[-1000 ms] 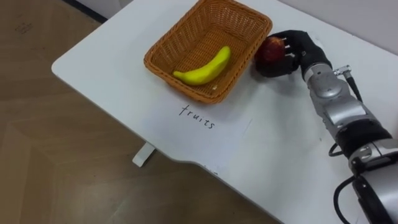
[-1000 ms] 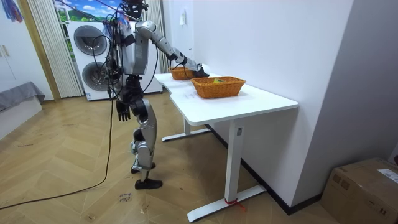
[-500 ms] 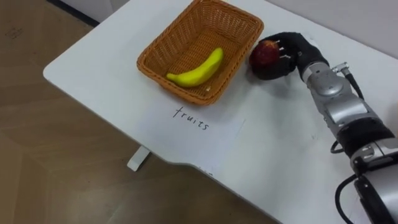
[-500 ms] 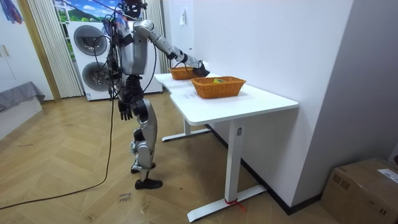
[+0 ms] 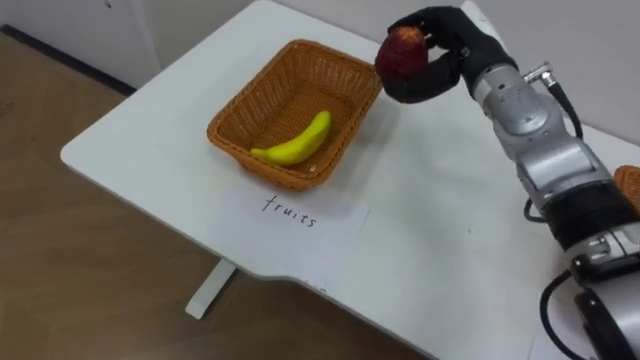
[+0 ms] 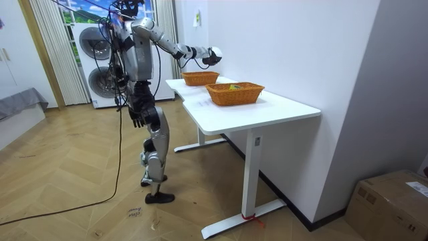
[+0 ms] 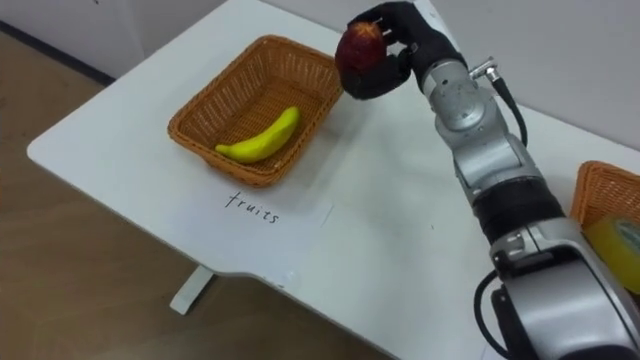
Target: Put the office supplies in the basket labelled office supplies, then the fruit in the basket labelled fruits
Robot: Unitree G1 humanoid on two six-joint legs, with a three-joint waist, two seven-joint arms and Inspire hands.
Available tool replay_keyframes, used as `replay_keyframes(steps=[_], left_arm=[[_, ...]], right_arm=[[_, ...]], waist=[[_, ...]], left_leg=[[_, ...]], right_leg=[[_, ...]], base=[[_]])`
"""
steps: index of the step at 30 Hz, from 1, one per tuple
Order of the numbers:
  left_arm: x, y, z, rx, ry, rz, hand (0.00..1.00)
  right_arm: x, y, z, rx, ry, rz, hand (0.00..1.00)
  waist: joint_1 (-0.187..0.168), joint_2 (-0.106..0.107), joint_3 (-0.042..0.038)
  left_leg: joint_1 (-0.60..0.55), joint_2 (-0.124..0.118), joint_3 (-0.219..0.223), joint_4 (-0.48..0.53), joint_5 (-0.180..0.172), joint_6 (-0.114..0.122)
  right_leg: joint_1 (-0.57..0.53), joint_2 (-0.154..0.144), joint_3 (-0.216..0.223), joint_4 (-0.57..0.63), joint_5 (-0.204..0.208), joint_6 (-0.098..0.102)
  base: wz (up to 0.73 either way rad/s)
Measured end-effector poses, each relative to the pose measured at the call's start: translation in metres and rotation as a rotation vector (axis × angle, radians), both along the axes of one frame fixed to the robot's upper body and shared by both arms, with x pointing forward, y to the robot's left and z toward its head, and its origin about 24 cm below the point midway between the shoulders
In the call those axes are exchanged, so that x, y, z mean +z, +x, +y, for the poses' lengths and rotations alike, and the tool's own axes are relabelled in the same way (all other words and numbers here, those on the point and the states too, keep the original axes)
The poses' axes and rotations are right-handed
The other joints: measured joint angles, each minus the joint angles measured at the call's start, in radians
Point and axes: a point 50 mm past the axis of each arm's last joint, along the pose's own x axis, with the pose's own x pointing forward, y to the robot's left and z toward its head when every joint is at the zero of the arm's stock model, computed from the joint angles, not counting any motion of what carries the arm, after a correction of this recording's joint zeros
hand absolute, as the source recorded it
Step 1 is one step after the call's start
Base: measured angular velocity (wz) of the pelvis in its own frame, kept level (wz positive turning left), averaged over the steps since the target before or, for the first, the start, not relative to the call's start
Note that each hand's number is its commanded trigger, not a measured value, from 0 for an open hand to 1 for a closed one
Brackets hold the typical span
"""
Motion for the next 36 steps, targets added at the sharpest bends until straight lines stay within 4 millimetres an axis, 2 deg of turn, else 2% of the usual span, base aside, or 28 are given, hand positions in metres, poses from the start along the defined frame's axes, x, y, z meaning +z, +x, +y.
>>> replay_keyframes(steps=[11, 14, 19, 31, 36], left_arm=[[0.001, -0.002, 0.001, 0.02, -0.01, -0.004, 0.0], [0.001, -0.002, 0.002, 0.018, -0.015, -0.002, 0.0], [0.001, -0.003, 0.003, -0.008, -0.036, 0.01, 0.0], [0.001, -0.006, 0.004, -0.005, -0.038, 0.03, 0.0], [0.001, -0.008, 0.005, -0.004, -0.033, 0.035, 0.0]], right_arm=[[0.007, -0.001, 0.003, 0.016, -0.005, -0.031, 1.0], [0.01, -0.001, 0.005, 0.022, -0.006, -0.042, 1.0], [0.013, -0.001, 0.007, 0.03, -0.049, -0.059, 1.0], [0.01, -0.002, 0.01, 0.052, -0.059, -0.023, 1.0], [0.008, -0.002, 0.012, 0.059, -0.057, -0.008, 1.0]], waist=[[-0.017, -0.006, 0.0007], [-0.014, -0.016, 0.0039], [-0.01, -0.038, 0.014], [0.042, -0.041, 0.0152], [0.054, -0.05, 0.0207]], left_leg=[[0.014, -0.002, -0.01, -0.005, 0.001, -0.001], [0.014, -0.002, -0.012, -0.009, 0.001, -0.001], [0.013, -0.002, -0.014, -0.007, 0.001, -0.001], [0.016, -0.002, -0.026, -0.009, 0.0, 0.0], [0.016, -0.013, -0.041, -0.01, 0.0, -0.001]], right_leg=[[0.015, -0.002, -0.001, -0.001, -0.003, 0.003], [0.013, -0.003, -0.001, -0.001, -0.006, 0.005], [0.007, 0.001, -0.002, -0.001, -0.007, 0.006], [0.014, 0.003, -0.006, 0.0, -0.007, 0.007], [0.026, -0.003, -0.023, 0.0, -0.01, 0.012]], base=[[0.01], [0.01], [0.0], [0.02], [0.1]])
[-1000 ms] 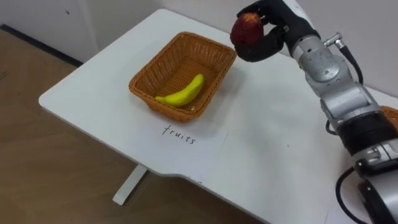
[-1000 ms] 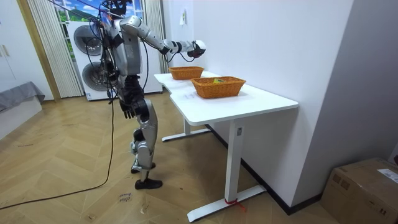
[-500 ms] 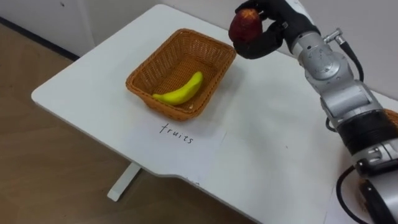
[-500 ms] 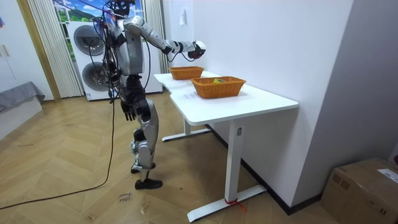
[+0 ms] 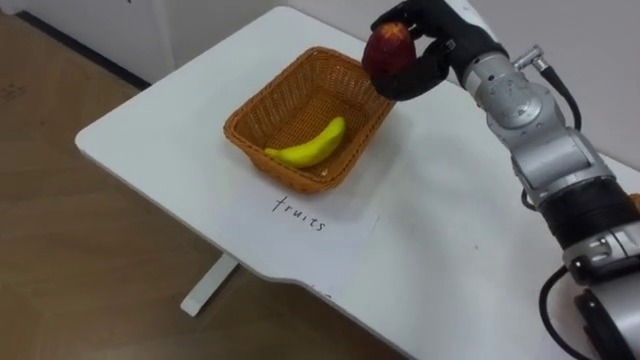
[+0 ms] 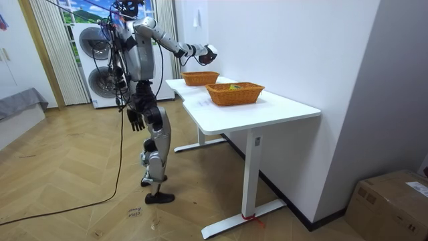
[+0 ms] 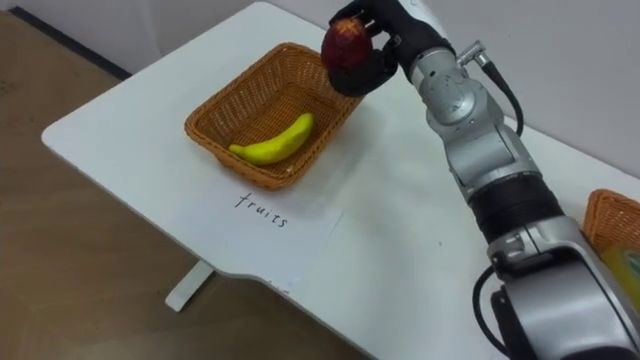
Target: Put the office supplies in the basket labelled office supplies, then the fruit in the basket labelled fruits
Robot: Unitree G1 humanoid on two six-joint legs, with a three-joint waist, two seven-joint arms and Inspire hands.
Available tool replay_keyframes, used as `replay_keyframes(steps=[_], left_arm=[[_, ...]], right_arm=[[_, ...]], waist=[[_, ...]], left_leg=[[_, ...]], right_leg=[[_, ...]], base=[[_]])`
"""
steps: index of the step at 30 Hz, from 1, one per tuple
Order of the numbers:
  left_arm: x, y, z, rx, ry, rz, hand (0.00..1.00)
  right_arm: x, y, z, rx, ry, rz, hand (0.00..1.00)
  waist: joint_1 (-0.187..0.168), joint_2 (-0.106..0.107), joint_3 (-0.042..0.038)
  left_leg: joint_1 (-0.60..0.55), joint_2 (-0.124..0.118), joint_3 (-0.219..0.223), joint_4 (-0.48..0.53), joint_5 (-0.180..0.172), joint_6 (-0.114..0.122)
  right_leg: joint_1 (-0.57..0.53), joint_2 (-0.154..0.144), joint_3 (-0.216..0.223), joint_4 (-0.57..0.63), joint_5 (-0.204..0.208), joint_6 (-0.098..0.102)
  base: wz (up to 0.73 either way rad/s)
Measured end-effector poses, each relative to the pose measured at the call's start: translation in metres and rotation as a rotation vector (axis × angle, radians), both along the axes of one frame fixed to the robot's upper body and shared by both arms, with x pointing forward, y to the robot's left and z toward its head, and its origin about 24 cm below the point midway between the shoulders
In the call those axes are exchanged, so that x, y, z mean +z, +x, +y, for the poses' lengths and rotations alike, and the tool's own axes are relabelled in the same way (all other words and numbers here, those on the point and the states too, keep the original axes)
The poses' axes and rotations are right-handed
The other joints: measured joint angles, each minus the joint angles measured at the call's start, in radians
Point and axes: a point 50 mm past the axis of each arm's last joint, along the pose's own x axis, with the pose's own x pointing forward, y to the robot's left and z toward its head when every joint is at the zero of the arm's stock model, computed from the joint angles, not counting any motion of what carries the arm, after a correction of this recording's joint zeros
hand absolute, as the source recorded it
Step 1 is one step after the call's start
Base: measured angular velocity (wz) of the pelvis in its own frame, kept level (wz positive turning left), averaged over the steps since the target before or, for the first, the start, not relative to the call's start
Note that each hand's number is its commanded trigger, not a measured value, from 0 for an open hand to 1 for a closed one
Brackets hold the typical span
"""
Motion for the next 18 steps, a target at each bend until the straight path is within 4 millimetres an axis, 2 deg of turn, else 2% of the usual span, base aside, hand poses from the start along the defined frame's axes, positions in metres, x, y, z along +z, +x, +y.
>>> replay_keyframes(steps=[6, 7, 8, 9, 10, 11, 12, 13, 18], left_arm=[[0.0, 0.0, 0.001, 0.001, 0.01, -0.002, 0.0], [0.0, 0.0, 0.002, 0.001, 0.012, -0.002, 0.0], [0.001, 0.0, 0.003, 0.0, 0.015, -0.002, 0.0], [0.001, 0.001, 0.004, 0.0, 0.017, -0.003, 0.0], [0.001, 0.001, 0.004, -0.001, 0.017, -0.004, 0.0], [0.001, 0.001, 0.004, -0.001, 0.018, -0.005, 0.0], [0.002, 0.001, 0.004, -0.001, 0.018, -0.008, 0.0], [0.002, 0.002, 0.004, -0.001, 0.018, -0.01, 0.0], [0.002, 0.002, 0.005, 0.002, 0.038, -0.015, 0.0]], right_arm=[[-0.008, -0.002, 0.01, 0.045, -0.037, 0.04, 1.0], [-0.008, -0.002, 0.011, 0.051, -0.041, 0.043, 0.95], [-0.01, -0.002, 0.013, 0.059, -0.048, 0.048, 0.71], [-0.01, -0.002, 0.014, 0.064, -0.053, 0.052, 0.55], [-0.01, -0.002, 0.014, 0.066, -0.053, 0.053, 0.51], [-0.011, -0.002, 0.014, 0.067, -0.054, 0.054, 0.2], [-0.011, -0.002, 0.014, 0.067, -0.054, 0.054, 0.06], [-0.011, -0.002, 0.014, 0.067, -0.054, 0.054, 0.0], [-0.011, -0.003, 0.014, 0.067, -0.056, 0.053, 0.0]], waist=[[0.024, -0.002, 0.0001], [0.027, -0.002, 0.0], [0.034, -0.002, -0.0004], [0.039, -0.003, -0.0006], [0.04, -0.003, -0.0006], [0.043, -0.003, -0.0007], [0.045, -0.003, -0.0012], [0.045, -0.004, -0.0015], [0.05, -0.008, -0.0043]], left_leg=[[-0.001, -0.002, -0.004, 0.002, 0.0, 0.001], [-0.001, -0.003, -0.004, 0.002, 0.0, 0.001], [-0.001, -0.004, -0.004, 0.002, 0.0, 0.002], [-0.002, -0.004, -0.004, 0.002, 0.0, 0.002], [-0.002, -0.004, -0.005, 0.001, 0.0, 0.002], [-0.002, -0.004, -0.006, 0.001, 0.0, 0.002], [-0.002, -0.004, -0.006, -0.001, 0.0, 0.002], [-0.002, -0.004, -0.006, -0.001, 0.0, 0.002], [-0.001, -0.003, -0.005, -0.006, 0.0, 0.001]], right_leg=[[-0.002, -0.002, -0.001, 0.0, 0.0, 0.001], [-0.002, -0.002, 0.0, 0.0, 0.0, 0.001], [-0.002, -0.002, 0.0, -0.001, -0.001, 0.001], [-0.002, -0.002, 0.0, -0.001, -0.001, 0.001], [-0.002, -0.002, 0.0, -0.001, -0.001, 0.001], [-0.002, -0.001, 0.0, -0.001, -0.001, 0.002], [-0.002, -0.001, 0.0, -0.001, -0.001, 0.002], [-0.001, -0.001, 0.0, -0.001, -0.001, 0.002], [-0.002, 0.0, 0.0, -0.001, -0.001, 0.002]], base=[[0.01], [0.0], [0.0], [0.0], [0.0], [0.0], [0.0], [0.0], [0.0]])
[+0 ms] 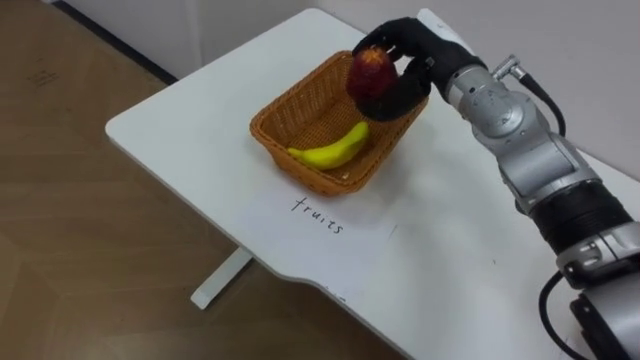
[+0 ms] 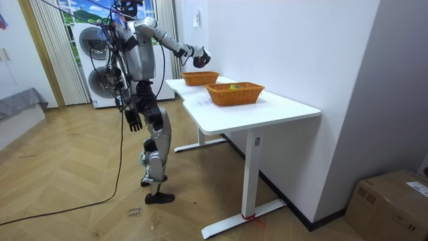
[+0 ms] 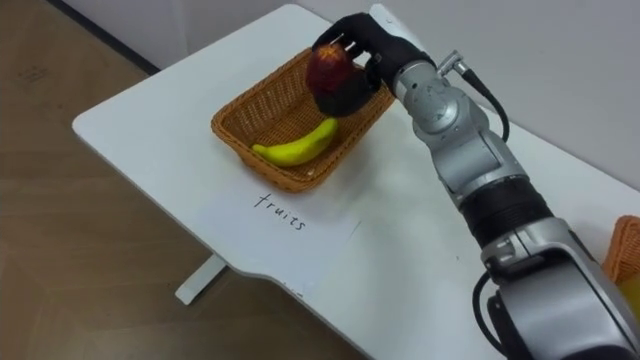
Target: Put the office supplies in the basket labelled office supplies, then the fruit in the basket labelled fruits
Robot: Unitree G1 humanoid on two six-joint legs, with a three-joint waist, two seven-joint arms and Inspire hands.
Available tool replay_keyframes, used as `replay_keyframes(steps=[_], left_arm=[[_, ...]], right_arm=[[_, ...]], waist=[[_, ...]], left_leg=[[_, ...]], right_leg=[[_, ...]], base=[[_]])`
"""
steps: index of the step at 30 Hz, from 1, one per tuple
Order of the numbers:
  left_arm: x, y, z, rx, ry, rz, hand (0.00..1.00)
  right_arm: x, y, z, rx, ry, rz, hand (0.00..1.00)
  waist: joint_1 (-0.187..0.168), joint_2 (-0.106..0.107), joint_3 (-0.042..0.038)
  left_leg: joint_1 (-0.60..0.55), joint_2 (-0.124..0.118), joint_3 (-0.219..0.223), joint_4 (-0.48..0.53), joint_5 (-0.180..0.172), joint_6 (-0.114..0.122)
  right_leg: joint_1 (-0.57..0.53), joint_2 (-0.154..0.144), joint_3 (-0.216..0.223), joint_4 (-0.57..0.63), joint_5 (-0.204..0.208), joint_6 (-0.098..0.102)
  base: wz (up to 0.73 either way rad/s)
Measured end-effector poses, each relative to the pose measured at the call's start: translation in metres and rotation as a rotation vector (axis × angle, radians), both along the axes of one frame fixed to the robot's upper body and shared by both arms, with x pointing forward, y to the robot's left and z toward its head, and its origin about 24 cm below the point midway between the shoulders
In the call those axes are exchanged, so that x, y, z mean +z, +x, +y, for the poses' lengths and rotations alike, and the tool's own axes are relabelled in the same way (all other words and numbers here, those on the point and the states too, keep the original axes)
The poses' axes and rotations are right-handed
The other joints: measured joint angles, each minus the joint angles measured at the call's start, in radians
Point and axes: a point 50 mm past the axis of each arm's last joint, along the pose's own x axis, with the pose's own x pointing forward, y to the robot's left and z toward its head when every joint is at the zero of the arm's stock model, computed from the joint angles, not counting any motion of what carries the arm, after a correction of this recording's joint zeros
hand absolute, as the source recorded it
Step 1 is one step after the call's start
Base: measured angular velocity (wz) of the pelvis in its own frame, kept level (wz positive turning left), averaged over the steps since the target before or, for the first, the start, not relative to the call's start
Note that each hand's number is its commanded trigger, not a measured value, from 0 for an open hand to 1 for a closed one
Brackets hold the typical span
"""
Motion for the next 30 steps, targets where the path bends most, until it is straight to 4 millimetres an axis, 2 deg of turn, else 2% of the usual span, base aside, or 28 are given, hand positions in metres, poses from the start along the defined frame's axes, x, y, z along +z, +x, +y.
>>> replay_keyframes(steps=[10, 15, 30], left_arm=[[0.0014, 0.0011, 0.0011, 0.003, 0.022, -0.014, 0.0], [0.0016, 0.0001, 0.0021, 0.007, 0.036, -0.014, 0.0], [0.0018, -0.0005, 0.0027, 0.008, 0.044, -0.014, 0.0]], right_arm=[[0.0001, 0.0001, -0.0002, -0.003, 0.003, -0.002, 0.0], [0.0002, 0.0001, -0.0002, -0.004, 0.001, -0.003, 0.0], [0.0004, 0.0002, -0.0005, -0.009, 0.004, -0.008, 0.0]], waist=[[0.0, -0.002, -0.0011], [0.0, -0.008, -0.0045], [-0.002, -0.013, 0.0013]], left_leg=[[0.0, 0.0, 0.0, -0.002, 0.0, 0.0], [0.001, 0.001, 0.0, -0.002, 0.0, 0.0], [0.002, 0.0, 0.001, -0.003, 0.0, 0.0]], right_leg=[[0.0, 0.0, 0.0, 0.0, 0.0, 0.0], [0.0, 0.0, 0.001, 0.0, 0.0, 0.0], [0.0, 0.001, 0.003, -0.001, 0.0, 0.0]], base=[[0.0], [0.0], [0.0]])
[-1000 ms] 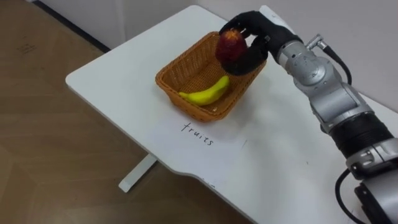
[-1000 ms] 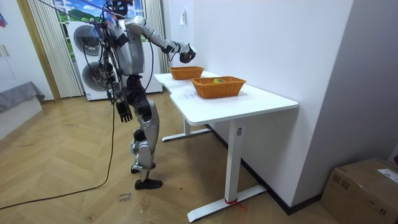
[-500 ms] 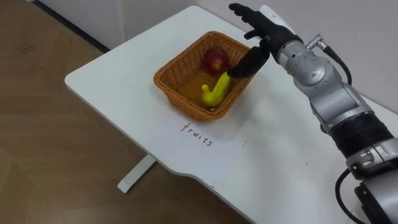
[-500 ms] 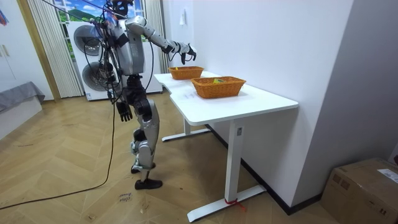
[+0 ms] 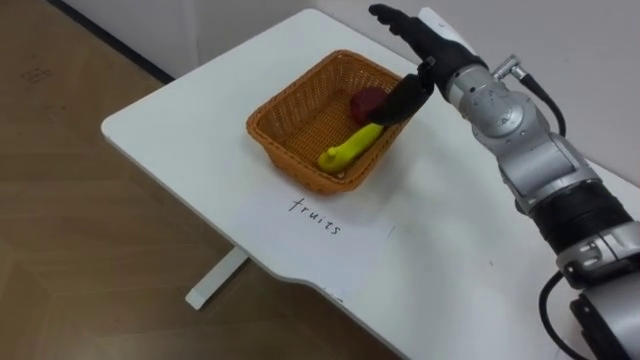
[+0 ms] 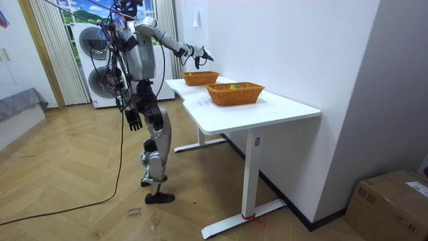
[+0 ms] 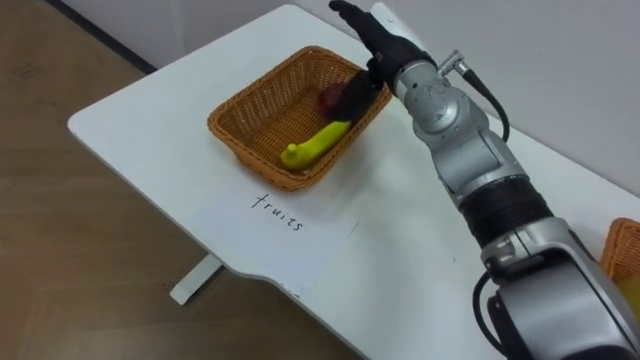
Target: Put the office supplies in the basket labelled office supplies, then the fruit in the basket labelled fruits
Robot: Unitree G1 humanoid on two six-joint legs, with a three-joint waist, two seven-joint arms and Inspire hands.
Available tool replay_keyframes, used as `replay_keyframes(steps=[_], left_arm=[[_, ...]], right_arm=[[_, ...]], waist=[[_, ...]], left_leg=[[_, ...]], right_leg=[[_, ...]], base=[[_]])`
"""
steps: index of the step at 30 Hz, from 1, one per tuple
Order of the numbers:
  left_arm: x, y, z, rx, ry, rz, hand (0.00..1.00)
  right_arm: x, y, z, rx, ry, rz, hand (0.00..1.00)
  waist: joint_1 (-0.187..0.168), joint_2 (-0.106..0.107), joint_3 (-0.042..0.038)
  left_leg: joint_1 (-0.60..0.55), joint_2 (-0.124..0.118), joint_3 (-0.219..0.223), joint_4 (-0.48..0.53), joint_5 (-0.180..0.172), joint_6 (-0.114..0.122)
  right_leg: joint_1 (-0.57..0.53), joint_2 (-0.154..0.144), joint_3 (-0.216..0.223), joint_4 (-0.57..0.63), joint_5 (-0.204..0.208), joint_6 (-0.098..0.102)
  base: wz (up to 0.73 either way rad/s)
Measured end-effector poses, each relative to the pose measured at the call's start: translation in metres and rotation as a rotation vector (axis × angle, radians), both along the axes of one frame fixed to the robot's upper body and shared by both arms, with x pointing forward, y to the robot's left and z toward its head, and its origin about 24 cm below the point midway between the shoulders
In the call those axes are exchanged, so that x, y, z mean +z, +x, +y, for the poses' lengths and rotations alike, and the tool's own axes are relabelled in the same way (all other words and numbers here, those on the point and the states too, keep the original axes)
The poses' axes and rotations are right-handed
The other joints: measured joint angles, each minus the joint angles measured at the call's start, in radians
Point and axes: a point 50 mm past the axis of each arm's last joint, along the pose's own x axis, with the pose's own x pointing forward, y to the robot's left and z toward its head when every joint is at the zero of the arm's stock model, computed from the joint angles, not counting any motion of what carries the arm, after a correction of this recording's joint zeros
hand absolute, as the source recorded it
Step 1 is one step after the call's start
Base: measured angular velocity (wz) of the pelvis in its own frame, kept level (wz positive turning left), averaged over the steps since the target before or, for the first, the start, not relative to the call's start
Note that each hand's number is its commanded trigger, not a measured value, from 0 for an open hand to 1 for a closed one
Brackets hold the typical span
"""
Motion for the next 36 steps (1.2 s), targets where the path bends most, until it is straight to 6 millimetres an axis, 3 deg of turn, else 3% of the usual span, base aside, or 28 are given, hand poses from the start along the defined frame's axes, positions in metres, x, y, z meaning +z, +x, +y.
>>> replay_keyframes(steps=[17, 21, 25, 29, 33, 35, 36], left_arm=[[0.0, 0.0, 0.0, -0.006, -0.024, 0.005, 0.0], [0.0, -0.001, 0.0, 0.009, -0.026, 0.004, 0.0], [0.0, 0.001, -0.001, 0.015, -0.025, 0.0, 0.0], [-0.001, 0.0, -0.001, 0.024, -0.007, 0.002, 0.0], [0.0, 0.001, 0.0, 0.023, -0.005, -0.005, 0.0], [0.001, 0.001, 0.002, 0.036, -0.002, -0.009, 0.0], [0.001, 0.001, 0.003, 0.04, 0.003, -0.011, 0.0]], right_arm=[[0.001, 0.0, 0.0, 0.001, 0.053, 0.008, 0.0], [0.02, -0.004, 0.003, 0.037, 0.157, -0.049, 0.0], [0.035, -0.004, -0.011, 0.011, 0.341, -0.077, 0.0], [0.047, -0.009, -0.018, 0.015, 0.492, -0.111, 0.0], [0.06, -0.01, -0.034, -0.023, 0.682, -0.152, 0.0], [0.065, -0.011, -0.041, -0.043, 0.731, -0.171, 0.0], [0.067, -0.012, -0.047, -0.057, 0.735, -0.179, 0.0]], waist=[[-0.016, -0.008, 0.0006], [-0.053, -0.004, 0.0023], [-0.093, 0.006, 0.0035], [-0.145, 0.018, -0.003], [-0.2, 0.046, -0.0184], [-0.203, 0.053, -0.0219], [-0.224, 0.055, -0.0219]], left_leg=[[0.008, 0.002, 0.003, 0.0, 0.0, 0.0], [-0.001, 0.001, 0.0, 0.015, 0.0, 0.0], [0.001, 0.001, 0.007, 0.019, -0.001, 0.001], [0.005, 0.002, 0.027, 0.016, -0.002, 0.002], [0.028, 0.003, 0.044, 0.014, -0.002, 0.003], [0.044, 0.013, 0.064, 0.003, -0.002, 0.004], [0.053, 0.016, 0.067, 0.0, -0.002, 0.003]], right_leg=[[0.003, -0.001, 0.005, 0.0, 0.0, 0.0], [0.001, -0.002, 0.007, 0.0, 0.0, 0.0], [0.0, -0.001, 0.027, 0.001, 0.0, 0.0], [-0.002, 0.001, 0.051, 0.002, 0.0, 0.0], [0.007, 0.002, 0.068, 0.005, 0.001, 0.0], [0.01, 0.005, 0.086, 0.005, 0.001, -0.001], [0.018, 0.002, 0.094, 0.004, 0.002, -0.002]], base=[[0.0], [0.03], [-0.03], [-0.13], [-0.11], [-0.31], [-0.17]])
